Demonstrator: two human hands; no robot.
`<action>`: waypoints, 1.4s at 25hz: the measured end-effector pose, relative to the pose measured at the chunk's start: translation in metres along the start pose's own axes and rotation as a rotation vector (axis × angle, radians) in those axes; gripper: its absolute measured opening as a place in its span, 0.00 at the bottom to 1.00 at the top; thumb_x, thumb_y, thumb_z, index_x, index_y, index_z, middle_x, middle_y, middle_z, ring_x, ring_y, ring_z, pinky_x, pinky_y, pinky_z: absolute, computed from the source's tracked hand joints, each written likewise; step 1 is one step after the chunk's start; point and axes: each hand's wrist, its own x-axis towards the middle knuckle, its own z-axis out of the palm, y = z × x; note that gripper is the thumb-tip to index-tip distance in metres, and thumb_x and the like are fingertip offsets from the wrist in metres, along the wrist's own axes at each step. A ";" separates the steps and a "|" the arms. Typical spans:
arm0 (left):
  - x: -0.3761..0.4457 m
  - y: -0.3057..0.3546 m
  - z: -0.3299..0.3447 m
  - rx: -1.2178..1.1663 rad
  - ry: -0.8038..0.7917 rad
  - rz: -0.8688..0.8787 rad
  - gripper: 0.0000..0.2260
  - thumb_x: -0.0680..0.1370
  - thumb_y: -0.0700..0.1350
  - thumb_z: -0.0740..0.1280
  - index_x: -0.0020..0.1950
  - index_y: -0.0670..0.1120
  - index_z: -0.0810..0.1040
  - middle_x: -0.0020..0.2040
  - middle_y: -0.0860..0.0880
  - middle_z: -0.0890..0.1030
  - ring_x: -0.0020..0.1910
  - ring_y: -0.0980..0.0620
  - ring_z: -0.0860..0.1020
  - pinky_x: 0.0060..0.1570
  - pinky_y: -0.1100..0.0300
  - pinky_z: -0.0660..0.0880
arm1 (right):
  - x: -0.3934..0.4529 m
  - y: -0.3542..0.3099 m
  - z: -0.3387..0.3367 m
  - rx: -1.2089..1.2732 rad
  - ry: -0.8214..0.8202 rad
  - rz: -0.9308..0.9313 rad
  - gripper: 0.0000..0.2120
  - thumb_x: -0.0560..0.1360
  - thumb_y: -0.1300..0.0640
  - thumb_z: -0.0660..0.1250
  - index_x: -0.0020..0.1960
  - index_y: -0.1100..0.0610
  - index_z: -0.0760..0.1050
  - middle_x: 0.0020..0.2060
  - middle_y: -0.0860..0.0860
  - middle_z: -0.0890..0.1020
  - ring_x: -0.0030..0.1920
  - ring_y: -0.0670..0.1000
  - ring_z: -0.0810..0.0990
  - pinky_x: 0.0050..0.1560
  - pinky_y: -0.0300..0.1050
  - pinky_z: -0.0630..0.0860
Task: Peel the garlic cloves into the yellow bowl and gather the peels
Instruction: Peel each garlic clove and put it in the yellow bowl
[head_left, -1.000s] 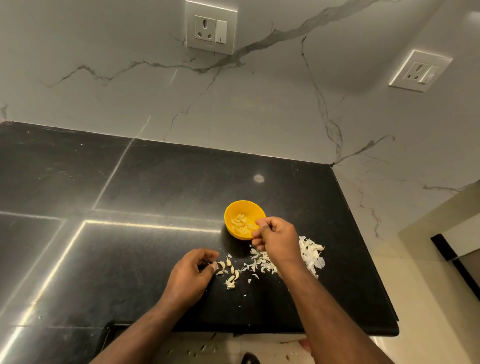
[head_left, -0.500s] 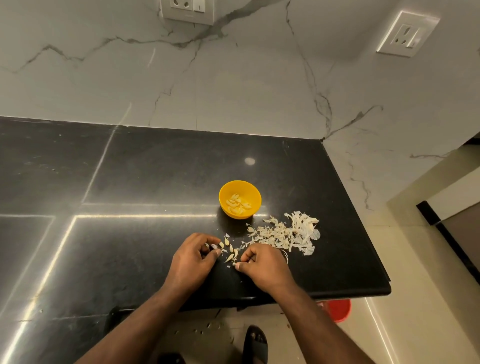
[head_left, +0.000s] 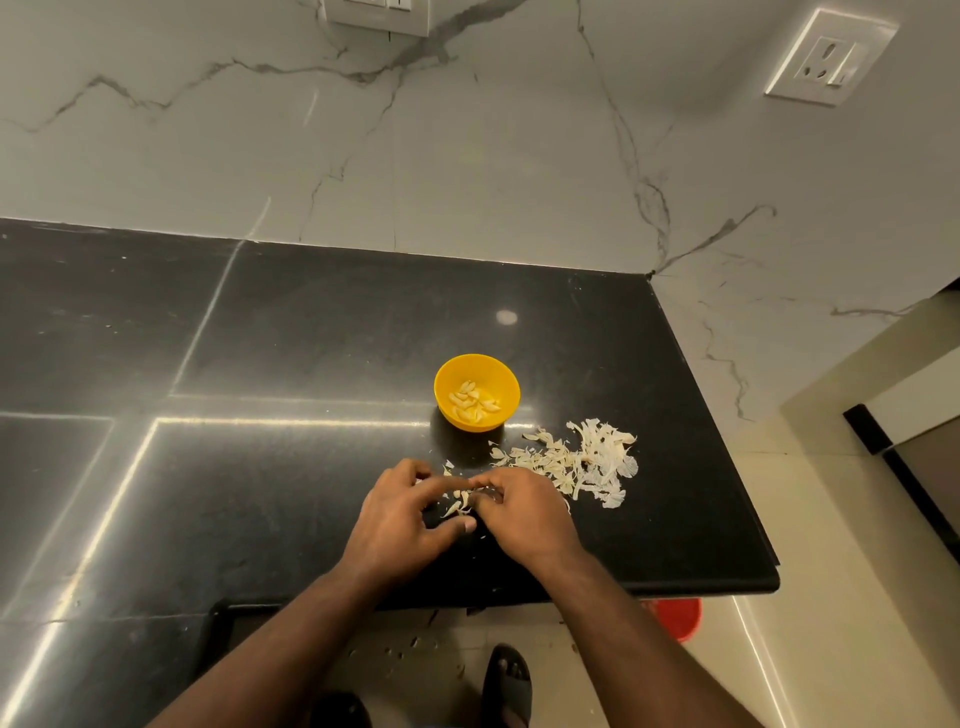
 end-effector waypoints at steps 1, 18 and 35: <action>0.000 0.003 0.003 0.085 -0.026 0.013 0.23 0.71 0.68 0.66 0.65 0.67 0.76 0.54 0.60 0.68 0.55 0.57 0.68 0.53 0.57 0.69 | 0.001 0.000 -0.001 -0.022 -0.015 -0.005 0.10 0.76 0.51 0.67 0.55 0.45 0.83 0.45 0.44 0.85 0.46 0.47 0.81 0.47 0.46 0.79; 0.001 -0.007 0.002 -0.058 0.005 -0.021 0.12 0.79 0.45 0.71 0.61 0.55 0.83 0.53 0.56 0.76 0.54 0.57 0.75 0.49 0.71 0.68 | 0.001 0.010 -0.001 -0.052 -0.167 -0.178 0.10 0.76 0.51 0.69 0.56 0.48 0.84 0.50 0.47 0.80 0.50 0.46 0.78 0.53 0.44 0.76; -0.005 -0.001 0.003 -0.087 0.043 -0.028 0.07 0.77 0.51 0.72 0.55 0.59 0.81 0.54 0.60 0.73 0.53 0.61 0.73 0.50 0.68 0.71 | 0.002 0.016 -0.014 -0.241 -0.098 -0.136 0.15 0.80 0.54 0.61 0.63 0.46 0.79 0.57 0.48 0.73 0.56 0.51 0.77 0.55 0.49 0.77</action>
